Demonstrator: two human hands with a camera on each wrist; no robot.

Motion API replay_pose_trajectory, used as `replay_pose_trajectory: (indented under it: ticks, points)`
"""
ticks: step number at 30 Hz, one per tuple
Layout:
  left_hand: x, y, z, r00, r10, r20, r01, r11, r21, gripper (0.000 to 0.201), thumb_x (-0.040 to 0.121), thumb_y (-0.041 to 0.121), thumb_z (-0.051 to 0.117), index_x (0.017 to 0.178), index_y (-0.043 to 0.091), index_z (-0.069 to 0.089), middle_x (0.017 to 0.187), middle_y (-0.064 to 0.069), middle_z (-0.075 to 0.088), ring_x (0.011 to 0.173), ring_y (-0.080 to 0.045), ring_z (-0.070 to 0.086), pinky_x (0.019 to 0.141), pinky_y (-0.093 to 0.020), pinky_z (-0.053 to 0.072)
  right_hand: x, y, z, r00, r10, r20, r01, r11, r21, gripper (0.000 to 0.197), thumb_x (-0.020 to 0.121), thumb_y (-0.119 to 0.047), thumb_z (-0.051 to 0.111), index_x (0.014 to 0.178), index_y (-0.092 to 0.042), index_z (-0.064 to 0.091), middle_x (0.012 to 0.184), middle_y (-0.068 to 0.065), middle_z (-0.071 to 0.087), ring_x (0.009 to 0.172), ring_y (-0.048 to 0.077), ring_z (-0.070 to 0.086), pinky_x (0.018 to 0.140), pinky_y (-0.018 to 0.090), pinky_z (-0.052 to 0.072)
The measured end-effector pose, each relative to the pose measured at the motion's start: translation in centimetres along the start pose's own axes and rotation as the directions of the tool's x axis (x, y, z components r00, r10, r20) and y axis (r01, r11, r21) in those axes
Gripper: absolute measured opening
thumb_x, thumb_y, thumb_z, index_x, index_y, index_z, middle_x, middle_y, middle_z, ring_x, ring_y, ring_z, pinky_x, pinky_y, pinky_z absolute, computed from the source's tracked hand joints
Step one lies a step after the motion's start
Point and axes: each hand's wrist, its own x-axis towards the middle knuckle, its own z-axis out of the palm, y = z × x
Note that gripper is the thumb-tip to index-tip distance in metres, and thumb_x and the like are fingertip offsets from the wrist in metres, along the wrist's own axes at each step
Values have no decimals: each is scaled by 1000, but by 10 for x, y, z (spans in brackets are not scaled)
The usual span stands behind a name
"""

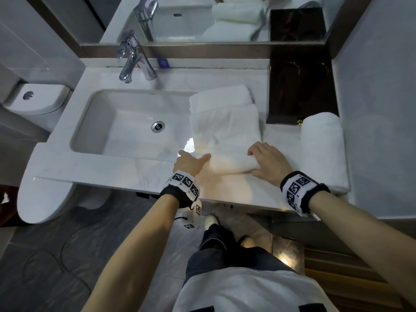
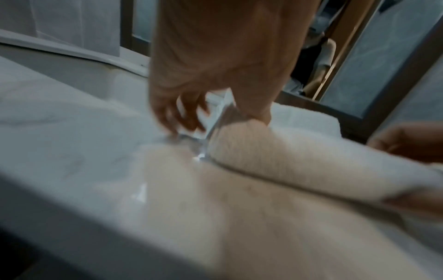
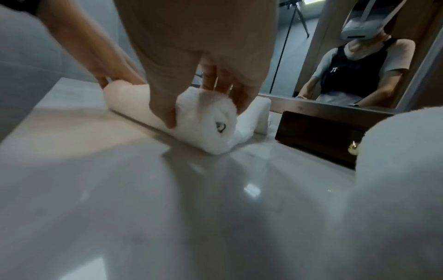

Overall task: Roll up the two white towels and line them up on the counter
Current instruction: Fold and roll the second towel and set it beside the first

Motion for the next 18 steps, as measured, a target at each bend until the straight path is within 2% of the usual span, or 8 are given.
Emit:
replay_pose_trajectory:
  ticks: [1,3,5,6,10,13,15,18]
  points:
    - [-2,-2,3,987,130,-97,-132,991,-16,73,82,48,65,126,-4,38,125,-18,51,116,-36,49,93,-37,41,1,-1,-1,1000,14,15,-14,1000,27,45,78,-34,68,113,-14,49,115,2,54,102,22,50,82,31,36]
    - [-9,-8,8,859,457,-232,-463,886,31,40,87,25,65,111,-2,49,111,-16,55,105,-34,49,83,-30,35,5,-3,-6,996,49,68,-56,993,100,44,78,-40,66,112,-17,52,112,0,58,97,22,54,79,34,40]
    - [-13,-17,11,733,649,-202,-647,758,89,22,91,17,59,108,5,56,102,-10,61,97,-30,53,76,-26,33,9,-1,-11,985,84,151,-111,977,183,45,77,-45,66,112,-19,57,112,-2,62,98,21,57,81,34,44]
    - [-14,-22,12,705,689,-169,-685,723,88,22,92,21,57,110,9,57,100,-6,63,96,-28,55,75,-26,33,10,3,-14,972,97,216,-147,962,229,46,77,-47,67,113,-20,59,114,-2,63,100,20,57,84,34,46]
    - [-19,-42,10,710,704,-7,-704,710,27,51,77,57,64,114,23,53,112,6,59,105,-12,48,84,-25,38,9,18,-20,900,144,410,-323,854,408,56,76,-51,69,122,-21,56,128,4,57,118,20,52,92,27,40]
    - [-19,-47,12,700,713,-28,-711,701,59,52,73,44,75,113,13,61,118,-3,56,113,-22,45,95,-27,38,10,20,-16,877,177,447,-365,850,380,61,79,-57,62,125,-18,50,134,9,52,122,23,49,90,28,37]
    - [-19,-45,11,744,666,-46,-666,746,18,48,77,41,73,113,12,64,114,-6,56,110,-24,47,91,-24,35,10,18,-13,875,193,445,-369,859,354,64,82,-60,56,126,-13,50,133,9,52,120,24,49,90,29,38]
    - [-19,-38,9,829,559,30,-560,827,45,46,82,53,63,111,17,61,107,-4,61,104,-23,54,82,-30,41,6,13,-11,910,220,351,-351,861,369,55,84,-57,55,117,-13,54,121,8,57,107,23,53,84,31,41]
